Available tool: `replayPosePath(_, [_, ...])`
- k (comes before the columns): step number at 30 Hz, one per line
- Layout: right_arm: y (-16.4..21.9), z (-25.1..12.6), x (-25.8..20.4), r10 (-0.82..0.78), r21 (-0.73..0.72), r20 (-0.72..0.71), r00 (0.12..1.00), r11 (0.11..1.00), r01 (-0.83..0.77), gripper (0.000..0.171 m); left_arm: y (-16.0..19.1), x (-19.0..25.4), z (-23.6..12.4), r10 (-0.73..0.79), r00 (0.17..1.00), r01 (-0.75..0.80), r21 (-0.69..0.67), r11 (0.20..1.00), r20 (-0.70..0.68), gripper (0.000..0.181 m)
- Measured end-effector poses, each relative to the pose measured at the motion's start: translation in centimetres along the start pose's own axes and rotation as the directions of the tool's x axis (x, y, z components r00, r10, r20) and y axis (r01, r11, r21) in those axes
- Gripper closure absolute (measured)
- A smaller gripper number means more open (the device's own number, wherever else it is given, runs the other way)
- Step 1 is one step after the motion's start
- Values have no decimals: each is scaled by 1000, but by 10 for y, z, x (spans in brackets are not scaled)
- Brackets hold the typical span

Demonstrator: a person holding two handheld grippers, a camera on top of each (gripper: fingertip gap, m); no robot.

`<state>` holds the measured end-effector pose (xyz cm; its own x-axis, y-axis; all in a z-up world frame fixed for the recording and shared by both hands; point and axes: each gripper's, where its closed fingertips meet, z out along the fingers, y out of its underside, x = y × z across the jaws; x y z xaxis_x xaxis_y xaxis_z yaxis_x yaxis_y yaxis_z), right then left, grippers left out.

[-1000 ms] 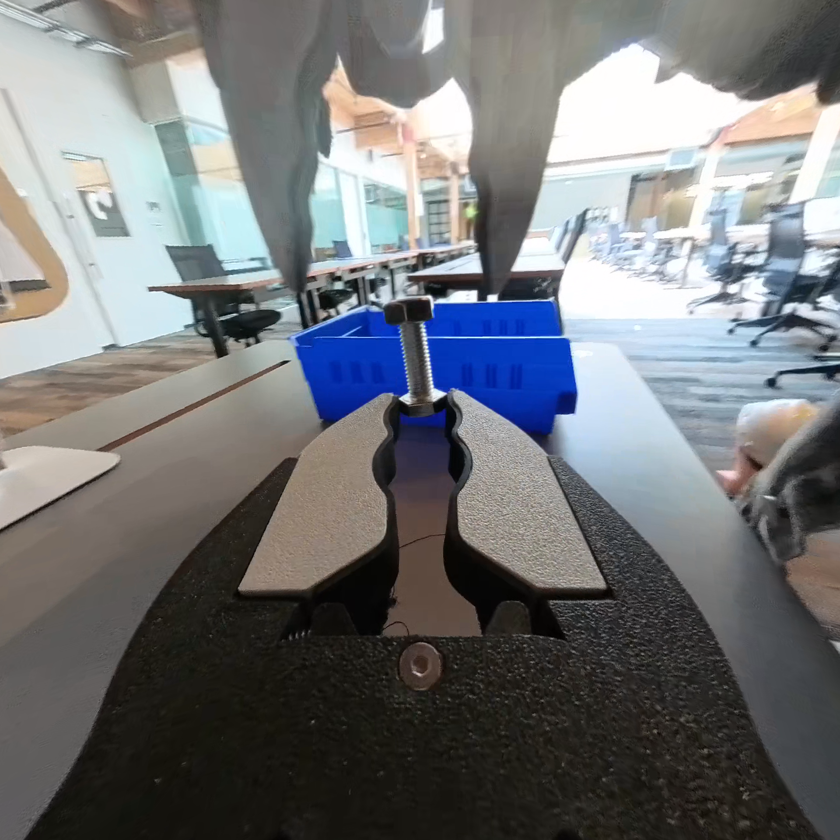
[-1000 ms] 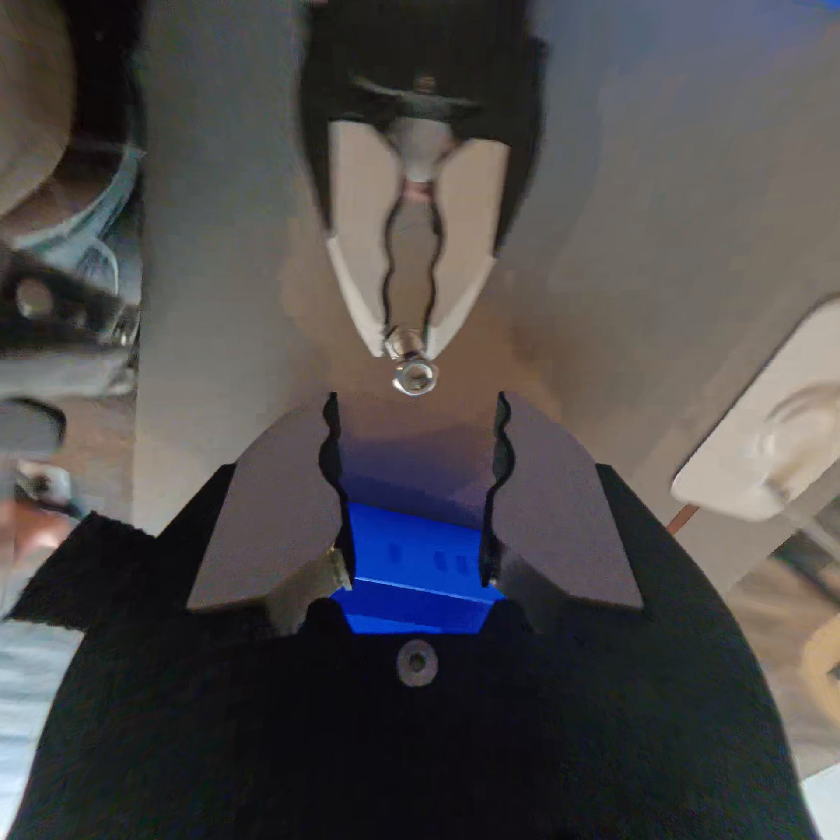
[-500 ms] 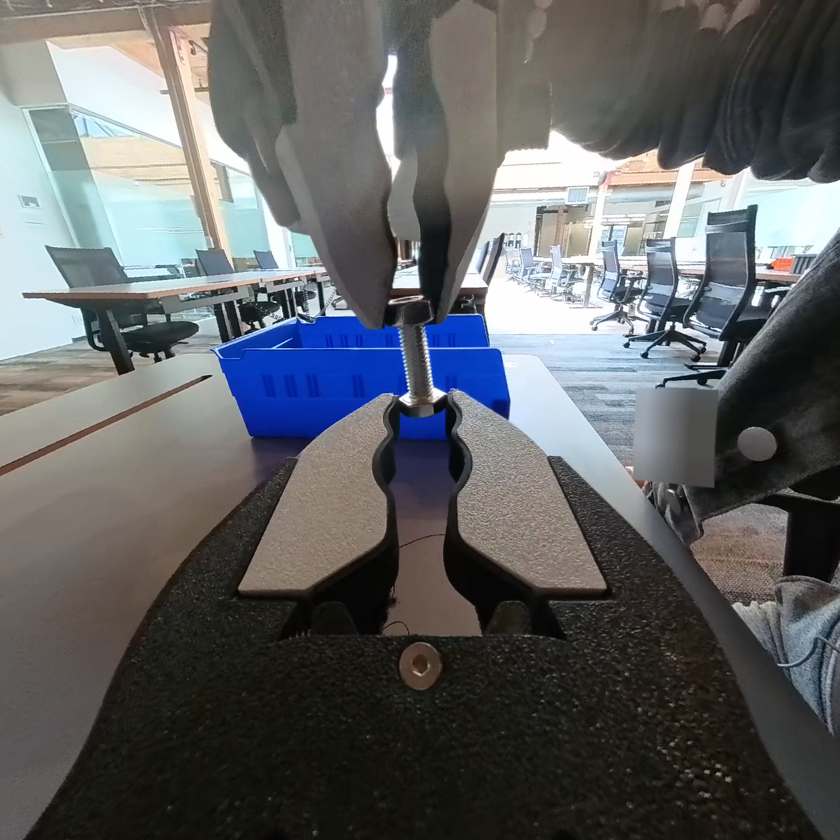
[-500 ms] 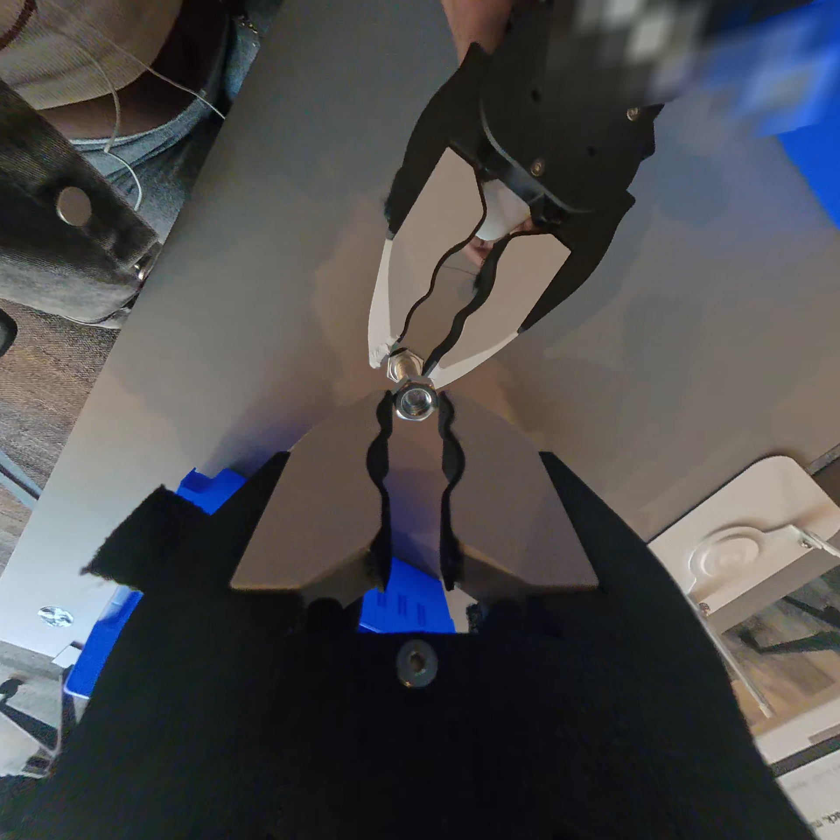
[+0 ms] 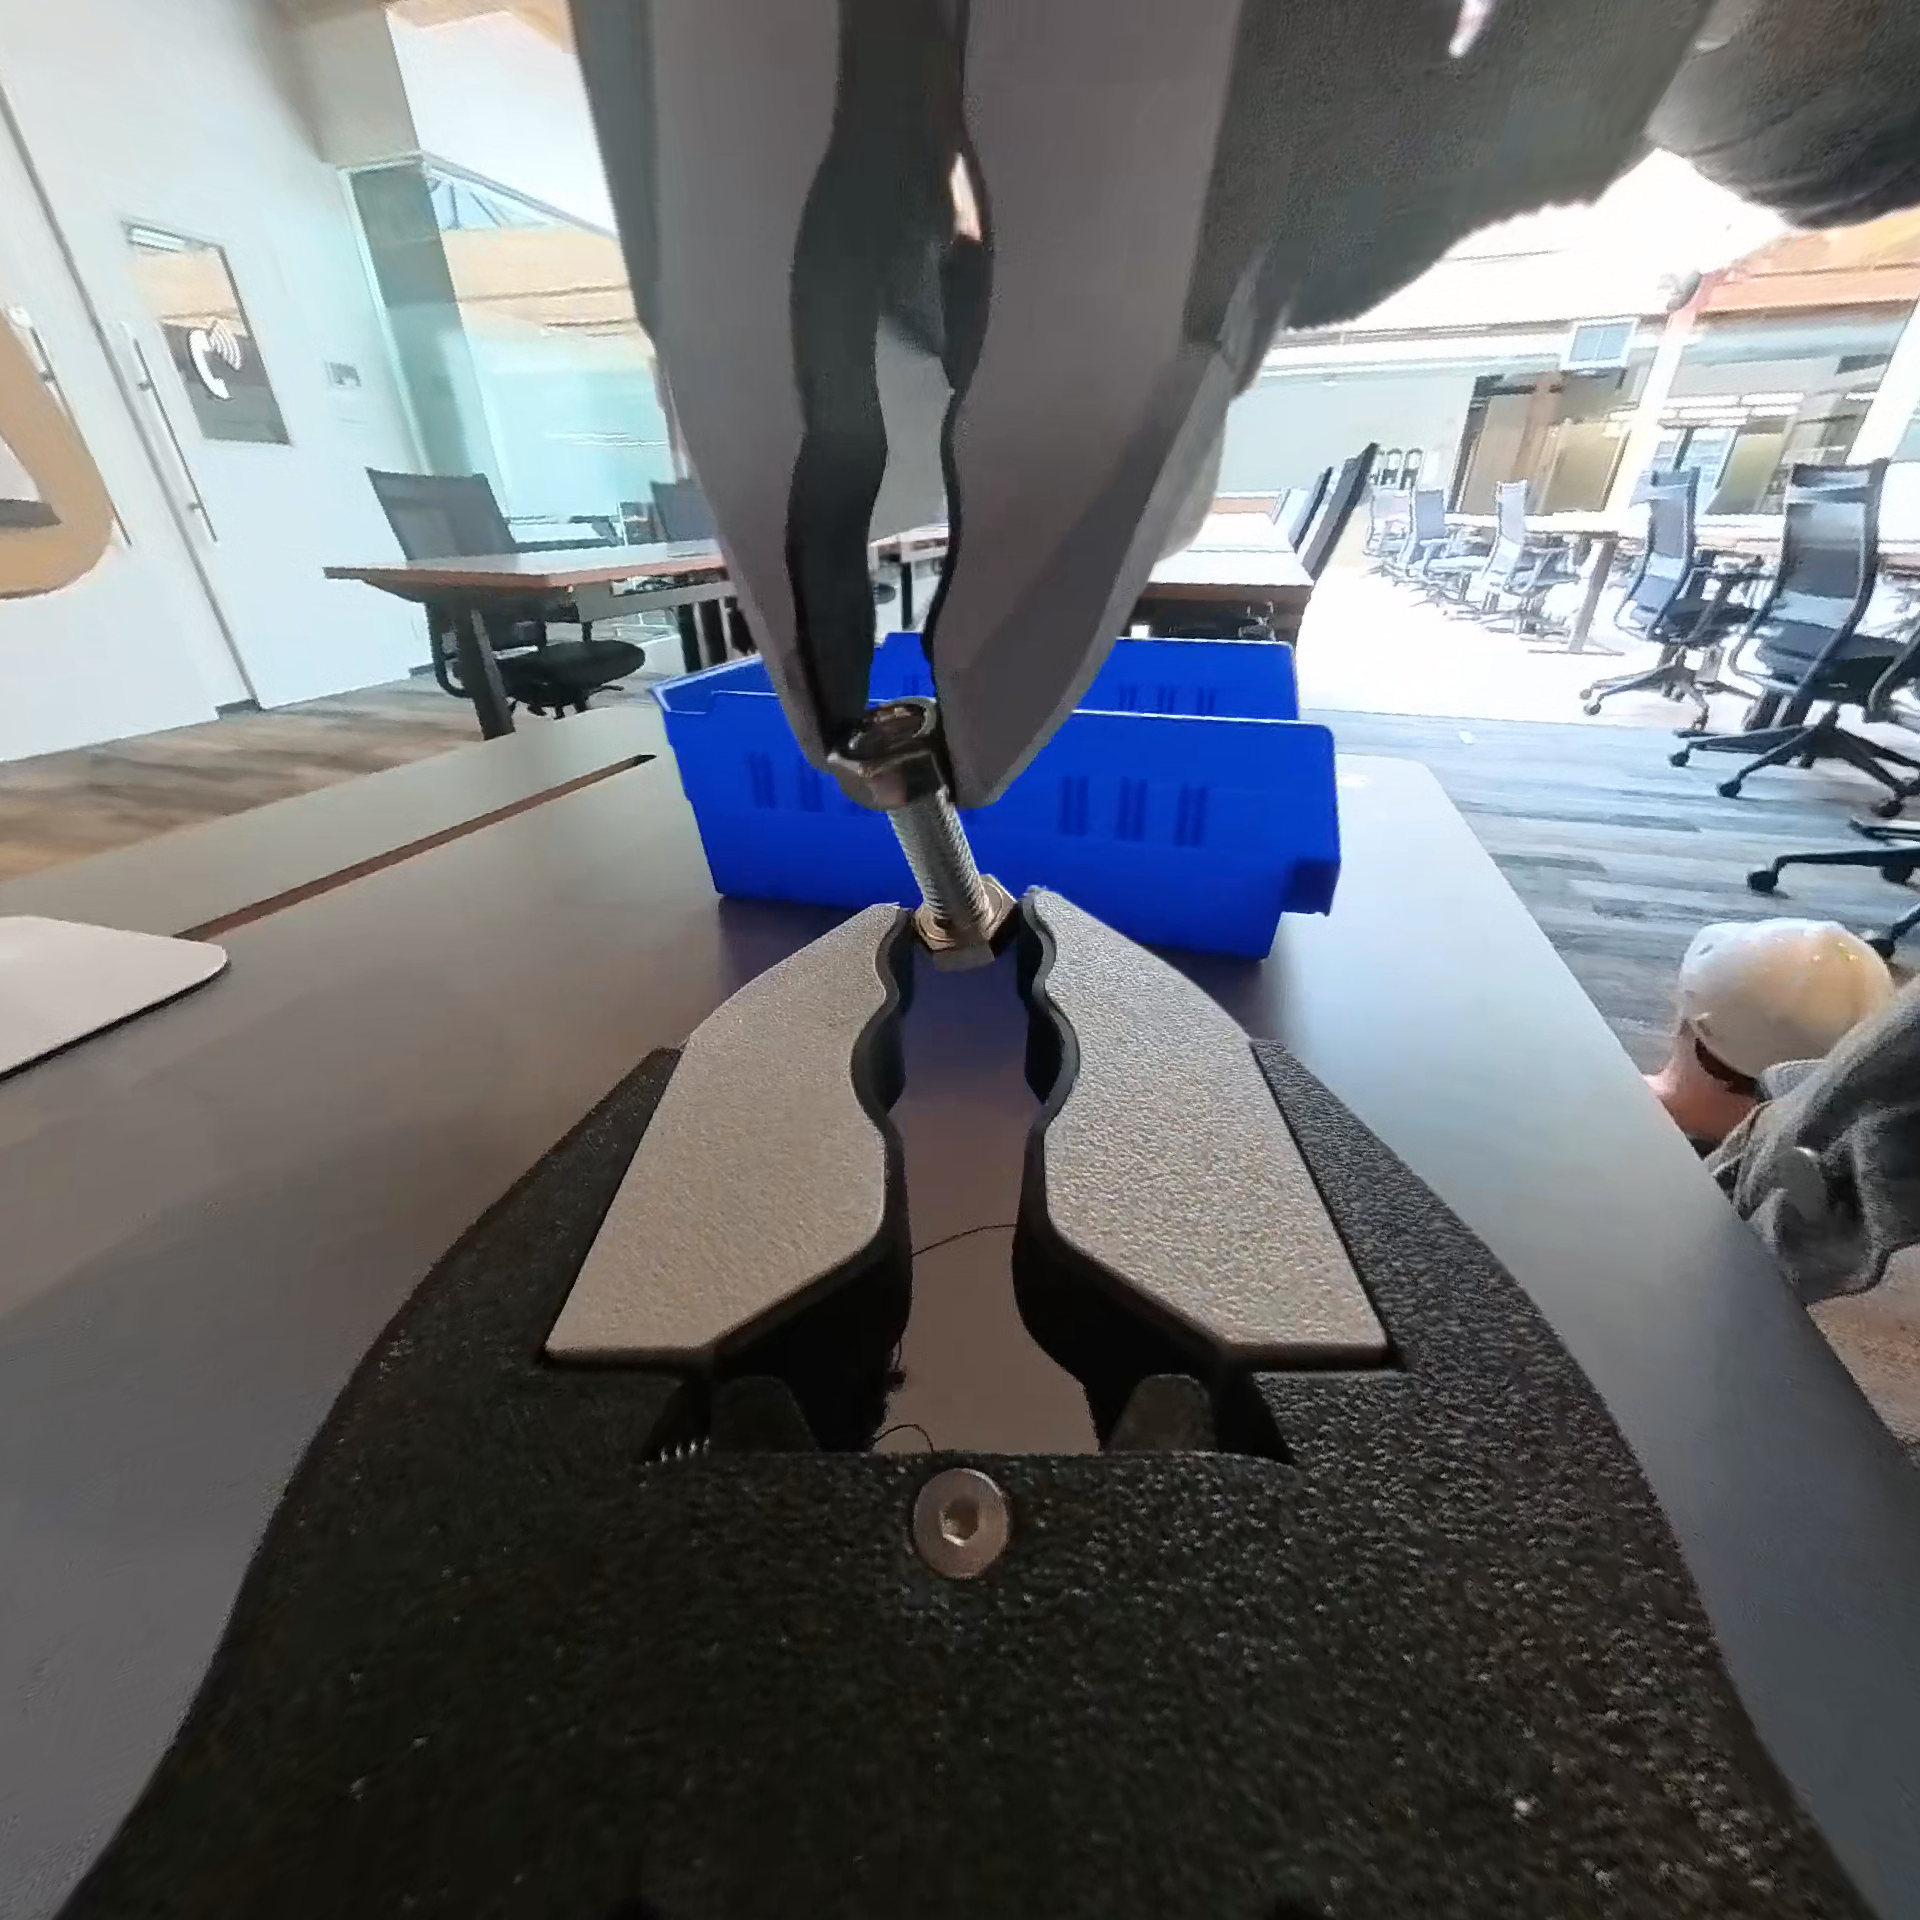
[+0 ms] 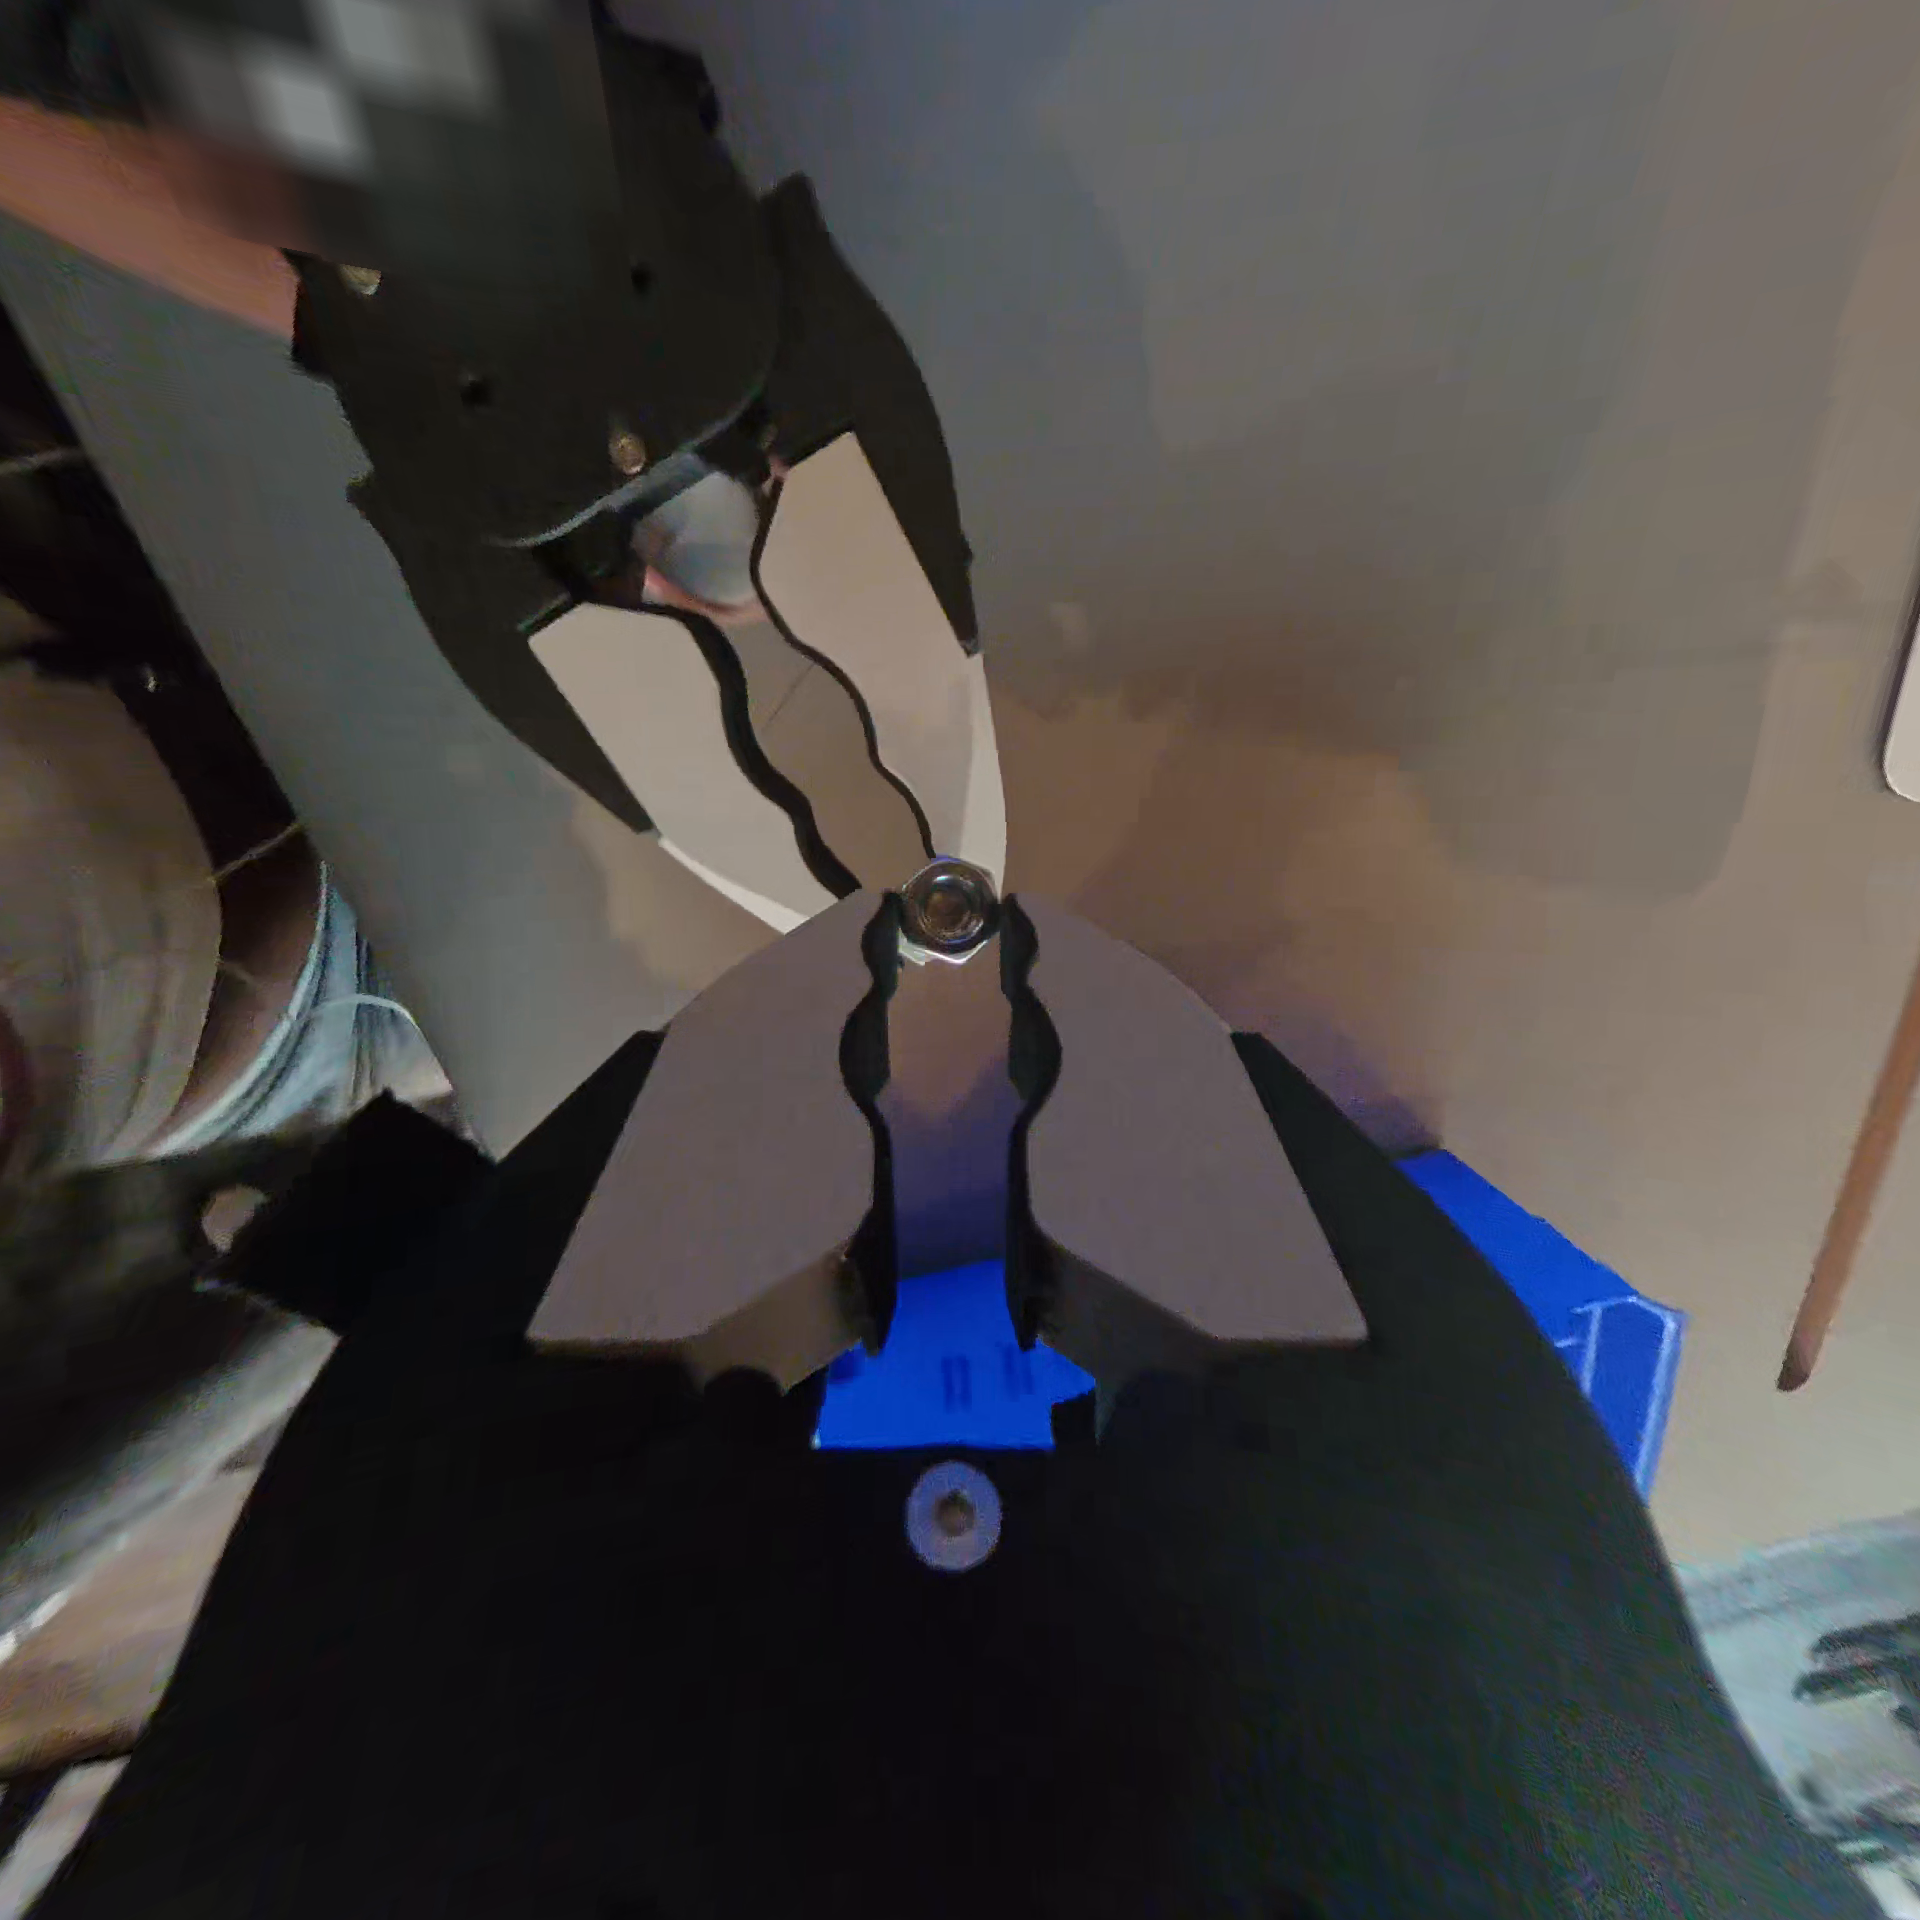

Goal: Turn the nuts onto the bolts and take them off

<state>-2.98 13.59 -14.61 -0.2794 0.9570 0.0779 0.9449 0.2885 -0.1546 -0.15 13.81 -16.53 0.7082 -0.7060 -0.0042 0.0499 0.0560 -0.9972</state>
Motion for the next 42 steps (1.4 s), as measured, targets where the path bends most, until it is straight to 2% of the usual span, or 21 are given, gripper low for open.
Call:
replayPosePath(1, [0, 1, -3, 31, 4, 7, 999, 999, -31, 153, 0, 1, 0, 1, 1000, -1, 1, 1000, -3, 163])
replayPosePath(3, [5, 3, -5, 57, -21, 13, 998, 998, -57, 135, 0, 4, 0, 17, 1000, -17, 3, 1000, -16, 163])
replayPosePath(5, [11, -3, -3, -3, -46, 8, 1000, 999, 4, 116, 1, 4, 0, 10, 1000, -10, -2, 1000, -28, 163])
replayPosePath(6, [12, -8, -3, -72, -37, 17, 997, 997, 73, 121, 0, 4, 0, 2, 999, -2, 2, 1000, -35, 163])
replayPosePath(8, [14, -21, -7, -322, -13, 46, 946, 946, 323, 142, 1, 7, 0, -1, 998, 1, -5, 1000, -58, 163])
replayPosePath(10, [20, -31, -9, -579, -20, 54, 813, 814, 581, 144, 3, 11, 2, 12, 996, -13, -22, 1000, -85, 163])
replayPosePath(12, [22, -32, -9, -724, -47, 60, 687, 685, 727, 138, 4, 15, 2, 15, 994, -18, -32, 999, -108, 163])
replayPosePath(19, [15, -12, -16, -797, -94, 216, 565, 559, 824, 137, 9, 21, 4, 27, 989, -37, -63, 997, -145, 163])
replayPosePath(23, [19, 0, -13, -812, -126, 234, 535, 521, 844, 153, 9, 22, 4, 30, 988, -41, -66, 997, -153, 163])
replayPosePath(27, [18, 0, -12, -793, -103, 207, 573, 565, 819, 153, 8, 21, 4, 30, 989, -40, -64, 997, -146, 163])
replayPosePath(30, [18, -1, -11, -719, -97, 173, 673, 667, 738, 154, 8, 18, 4, 30, 992, -37, -56, 998, -126, 163])
replayPosePath(33, [19, -1, -8, -554, -114, 140, 821, 814, 569, 154, 8, 16, 4, 40, 994, -46, -63, 997, -99, 163])
replayPosePath(36, [18, -2, -7, -289, -114, 100, 952, 947, 299, 154, 7, 13, 4, 37, 996, -41, -54, 998, -77, 163])
replayPosePath(39, [22, -1, -8, -27, -136, 90, 996, 990, 39, 153, 8, 14, 5, 44, 996, -49, -60, 997, -78, 163])
replayPosePath(42, [27, 0, -9, -2, -144, 87, 996, 989, 14, 147, 10, 16, 5, 58, 994, -65, -73, 995, -89, 163])
